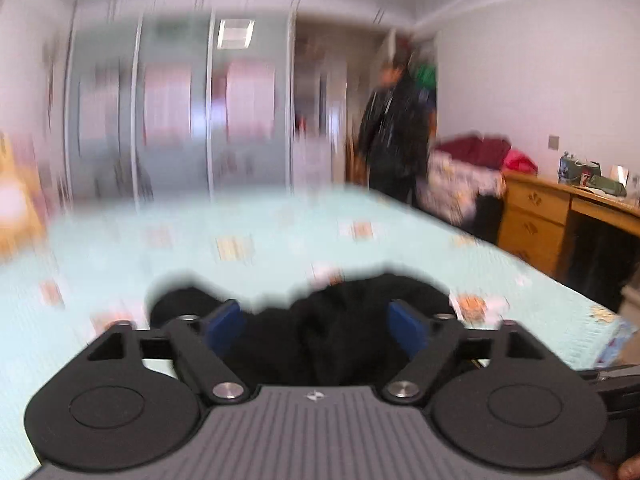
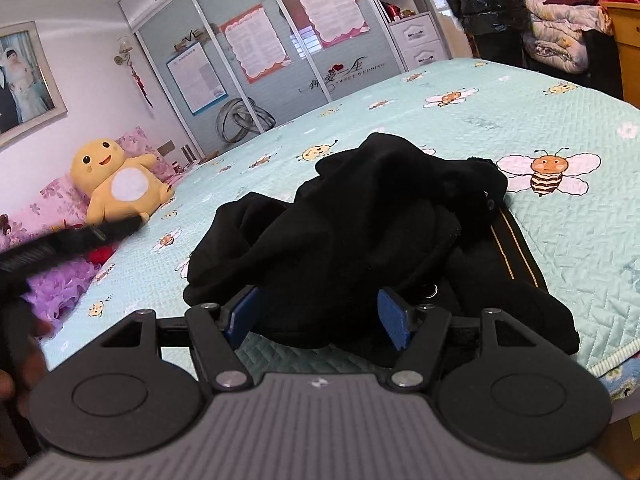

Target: Fold clothes

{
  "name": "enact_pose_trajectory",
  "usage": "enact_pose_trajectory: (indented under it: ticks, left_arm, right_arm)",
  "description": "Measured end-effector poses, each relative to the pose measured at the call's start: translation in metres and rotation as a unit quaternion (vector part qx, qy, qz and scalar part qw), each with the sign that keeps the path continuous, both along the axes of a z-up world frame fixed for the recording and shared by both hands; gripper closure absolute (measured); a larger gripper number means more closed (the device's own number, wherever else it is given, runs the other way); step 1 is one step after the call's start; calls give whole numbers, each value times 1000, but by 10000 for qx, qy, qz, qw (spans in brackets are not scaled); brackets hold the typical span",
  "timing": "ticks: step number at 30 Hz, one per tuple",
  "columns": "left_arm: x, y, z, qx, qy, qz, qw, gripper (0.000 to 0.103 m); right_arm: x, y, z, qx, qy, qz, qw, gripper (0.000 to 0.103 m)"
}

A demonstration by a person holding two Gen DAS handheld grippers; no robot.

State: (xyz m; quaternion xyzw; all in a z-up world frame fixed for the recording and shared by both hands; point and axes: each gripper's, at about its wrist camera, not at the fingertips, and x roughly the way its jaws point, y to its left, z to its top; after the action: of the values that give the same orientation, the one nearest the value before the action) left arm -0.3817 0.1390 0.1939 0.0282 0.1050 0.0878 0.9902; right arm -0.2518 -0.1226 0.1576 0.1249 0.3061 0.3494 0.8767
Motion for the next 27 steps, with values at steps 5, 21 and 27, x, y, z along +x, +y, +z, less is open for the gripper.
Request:
enact_pose_trajectory:
  ticks: [5,21,27]
  left_arm:
    - [-23,-30,13,827,-622,87,9946,0]
    - [-10,-20,11,536,-142,151,9984,0]
    - [6,-21,2,637,320,397,9967,0]
  right_arm:
    - [-8,0,3,6,-33,-30,10000,34]
    - [-6,-2,-6,2,294,-276,9992,31]
    - [-2,-8,-10,46,412,-454,9981,31]
